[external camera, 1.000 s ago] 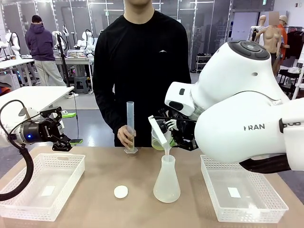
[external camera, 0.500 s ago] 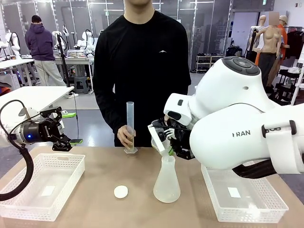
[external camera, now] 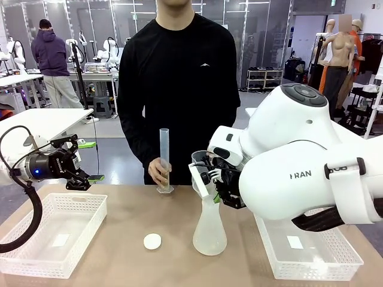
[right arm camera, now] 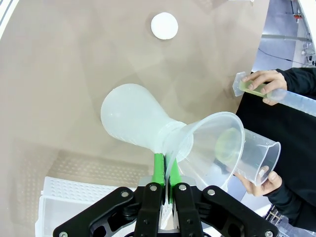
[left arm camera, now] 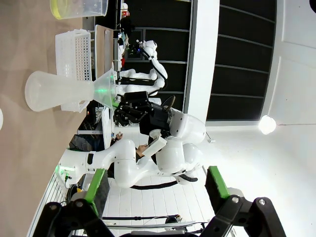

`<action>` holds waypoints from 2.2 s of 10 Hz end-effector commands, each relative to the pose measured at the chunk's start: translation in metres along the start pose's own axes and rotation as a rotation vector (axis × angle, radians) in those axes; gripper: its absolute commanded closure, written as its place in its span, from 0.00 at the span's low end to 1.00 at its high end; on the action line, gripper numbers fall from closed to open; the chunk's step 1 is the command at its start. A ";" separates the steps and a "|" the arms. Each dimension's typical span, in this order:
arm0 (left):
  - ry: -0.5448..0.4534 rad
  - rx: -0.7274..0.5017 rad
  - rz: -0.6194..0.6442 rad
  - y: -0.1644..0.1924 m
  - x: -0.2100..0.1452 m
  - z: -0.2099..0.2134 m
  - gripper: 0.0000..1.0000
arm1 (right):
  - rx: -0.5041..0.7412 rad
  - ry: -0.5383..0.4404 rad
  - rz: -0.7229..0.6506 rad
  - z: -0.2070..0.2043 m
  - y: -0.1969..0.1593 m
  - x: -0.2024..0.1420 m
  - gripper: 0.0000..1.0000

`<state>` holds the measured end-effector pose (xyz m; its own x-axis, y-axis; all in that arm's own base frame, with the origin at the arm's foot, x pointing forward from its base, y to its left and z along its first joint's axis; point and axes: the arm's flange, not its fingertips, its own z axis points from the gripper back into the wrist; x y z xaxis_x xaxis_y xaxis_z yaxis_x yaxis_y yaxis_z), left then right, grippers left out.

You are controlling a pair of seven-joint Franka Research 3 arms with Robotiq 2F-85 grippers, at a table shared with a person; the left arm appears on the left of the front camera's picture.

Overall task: Prepare the solutions needed for the experiment.
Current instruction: Pick up the Plastic Funnel and insert it into the Big flask, then once the solution is in the Big flask , pick up the Plastic Funnel and place it back into the right Organizing basket.

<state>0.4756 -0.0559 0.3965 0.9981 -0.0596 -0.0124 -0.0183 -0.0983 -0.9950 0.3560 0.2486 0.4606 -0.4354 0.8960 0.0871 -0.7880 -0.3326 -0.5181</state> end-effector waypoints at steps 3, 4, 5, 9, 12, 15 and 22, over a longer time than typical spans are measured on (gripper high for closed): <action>0.000 -0.001 -0.010 -0.002 -0.001 0.000 0.00 | -0.008 -0.012 -0.042 -0.007 0.009 -0.003 0.77; 0.000 -0.001 -0.010 -0.002 -0.001 0.000 0.00 | -0.007 -0.012 -0.046 -0.007 0.010 -0.003 0.72; 0.000 -0.001 -0.010 -0.002 -0.001 0.000 0.00 | -0.006 -0.010 -0.045 -0.006 0.010 -0.002 0.58; 0.000 -0.001 -0.010 -0.002 -0.001 0.000 0.00 | -0.019 0.002 -0.038 0.000 0.011 0.000 0.19; 0.000 -0.001 -0.010 -0.002 -0.001 0.000 0.00 | 0.017 -0.008 -0.024 -0.003 0.007 0.000 0.00; 0.000 -0.001 -0.010 -0.002 -0.001 0.000 0.00 | -0.007 0.000 -0.020 0.000 0.006 -0.002 0.00; 0.000 -0.001 -0.010 -0.002 -0.001 0.000 0.00 | -0.007 0.000 -0.020 0.000 0.006 -0.002 0.00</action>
<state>0.4756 -0.0559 0.3965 0.9981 -0.0596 -0.0124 -0.0182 -0.0983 -0.9950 0.3521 0.2449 0.4566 -0.4208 0.9020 0.0965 -0.7948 -0.3153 -0.5186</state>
